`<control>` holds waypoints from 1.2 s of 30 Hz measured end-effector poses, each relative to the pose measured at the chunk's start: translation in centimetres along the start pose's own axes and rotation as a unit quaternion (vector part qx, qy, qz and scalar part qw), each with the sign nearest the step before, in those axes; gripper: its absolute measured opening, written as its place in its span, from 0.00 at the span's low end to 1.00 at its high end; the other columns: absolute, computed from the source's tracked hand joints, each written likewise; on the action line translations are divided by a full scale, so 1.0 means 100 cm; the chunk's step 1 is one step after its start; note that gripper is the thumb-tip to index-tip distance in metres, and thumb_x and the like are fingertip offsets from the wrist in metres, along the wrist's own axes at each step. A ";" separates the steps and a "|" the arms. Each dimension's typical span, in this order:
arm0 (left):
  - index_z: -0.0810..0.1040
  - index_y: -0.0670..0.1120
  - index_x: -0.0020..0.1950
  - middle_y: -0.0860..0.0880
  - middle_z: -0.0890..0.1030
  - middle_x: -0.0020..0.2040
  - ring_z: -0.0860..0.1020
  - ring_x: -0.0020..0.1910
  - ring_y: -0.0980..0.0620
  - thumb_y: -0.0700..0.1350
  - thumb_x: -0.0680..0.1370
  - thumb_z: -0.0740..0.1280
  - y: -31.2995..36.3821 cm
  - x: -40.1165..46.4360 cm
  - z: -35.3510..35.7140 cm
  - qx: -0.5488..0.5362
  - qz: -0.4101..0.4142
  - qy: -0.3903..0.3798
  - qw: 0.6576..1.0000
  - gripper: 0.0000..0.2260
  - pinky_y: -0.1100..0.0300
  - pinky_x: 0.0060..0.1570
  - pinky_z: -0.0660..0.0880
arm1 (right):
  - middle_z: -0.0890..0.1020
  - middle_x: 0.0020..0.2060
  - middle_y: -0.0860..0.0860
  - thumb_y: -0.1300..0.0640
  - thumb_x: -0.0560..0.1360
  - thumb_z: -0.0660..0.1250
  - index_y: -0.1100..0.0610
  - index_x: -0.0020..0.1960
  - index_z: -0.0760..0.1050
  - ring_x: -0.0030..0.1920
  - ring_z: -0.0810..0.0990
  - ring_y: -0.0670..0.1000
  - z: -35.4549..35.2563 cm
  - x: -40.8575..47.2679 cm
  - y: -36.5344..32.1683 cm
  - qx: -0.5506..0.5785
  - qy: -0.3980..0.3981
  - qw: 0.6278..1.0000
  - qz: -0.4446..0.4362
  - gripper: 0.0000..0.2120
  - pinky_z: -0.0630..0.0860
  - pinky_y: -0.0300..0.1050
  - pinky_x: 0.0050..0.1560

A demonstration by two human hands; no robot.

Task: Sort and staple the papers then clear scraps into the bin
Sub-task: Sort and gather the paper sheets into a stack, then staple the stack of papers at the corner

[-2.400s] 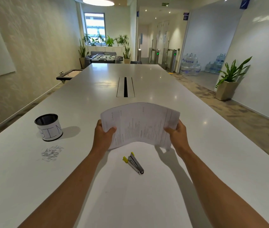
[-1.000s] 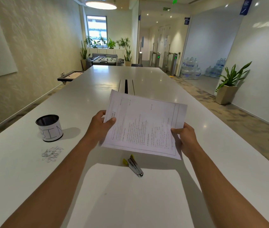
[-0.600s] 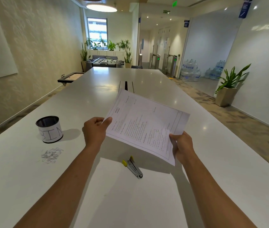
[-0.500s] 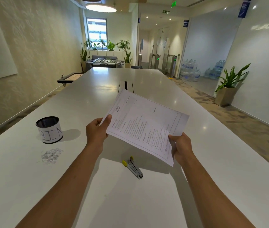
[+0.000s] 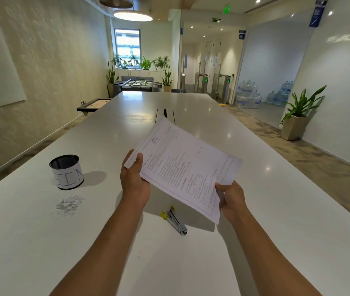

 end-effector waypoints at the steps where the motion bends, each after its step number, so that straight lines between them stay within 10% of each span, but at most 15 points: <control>1: 0.71 0.43 0.69 0.41 0.79 0.62 0.79 0.59 0.43 0.42 0.79 0.65 -0.001 -0.002 0.001 0.003 0.000 0.000 1.000 0.18 0.45 0.55 0.77 | 0.83 0.53 0.54 0.72 0.75 0.61 0.56 0.60 0.76 0.50 0.82 0.57 0.000 0.000 0.000 0.001 -0.003 1.000 0.001 0.18 0.80 0.51 0.42; 7: 0.78 0.55 0.59 0.50 0.82 0.56 0.83 0.50 0.53 0.50 0.82 0.59 0.009 0.002 0.001 0.076 0.045 0.014 0.996 0.10 0.57 0.42 0.80 | 0.86 0.49 0.52 0.72 0.74 0.63 0.55 0.56 0.78 0.48 0.85 0.55 0.001 -0.001 0.003 -0.008 -0.045 0.999 -0.002 0.17 0.82 0.50 0.39; 19: 0.78 0.48 0.61 0.47 0.82 0.54 0.82 0.52 0.50 0.45 0.83 0.58 0.075 0.021 0.014 0.231 0.135 -0.024 0.963 0.11 0.58 0.46 0.80 | 0.85 0.48 0.56 0.65 0.72 0.69 0.57 0.56 0.76 0.43 0.84 0.55 -0.006 -0.001 -0.010 -0.123 -0.113 0.986 -0.018 0.13 0.80 0.48 0.39; 26: 0.81 0.51 0.56 0.49 0.84 0.51 0.82 0.50 0.50 0.45 0.82 0.61 0.118 0.023 0.012 0.330 0.134 -0.091 0.930 0.09 0.56 0.46 0.79 | 0.86 0.43 0.55 0.40 0.74 0.68 0.58 0.53 0.77 0.37 0.84 0.55 0.012 -0.009 0.003 -0.266 -0.184 0.945 -0.038 0.21 0.81 0.48 0.36; 31: 0.80 0.51 0.59 0.49 0.84 0.52 0.82 0.53 0.47 0.47 0.81 0.62 0.139 0.025 -0.008 0.373 0.139 -0.114 0.910 0.10 0.53 0.49 0.80 | 0.85 0.40 0.51 0.44 0.73 0.70 0.55 0.48 0.78 0.33 0.83 0.46 0.031 -0.010 0.031 -0.495 -0.157 0.846 -0.125 0.14 0.79 0.42 0.34; 36: 0.80 0.54 0.58 0.50 0.84 0.53 0.82 0.54 0.47 0.50 0.81 0.62 0.149 0.029 -0.032 0.408 0.144 -0.105 0.896 0.10 0.47 0.53 0.78 | 0.79 0.57 0.50 0.33 0.64 0.73 0.53 0.68 0.71 0.55 0.79 0.51 0.053 -0.023 0.067 -0.672 -0.221 0.699 -0.106 0.39 0.76 0.48 0.55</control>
Point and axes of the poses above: each hand's wrist, its own x-axis towards the middle knuckle, its own z-axis out of the palm, y = z × x, the point moved 7 cm from there along x, towards the middle knuckle
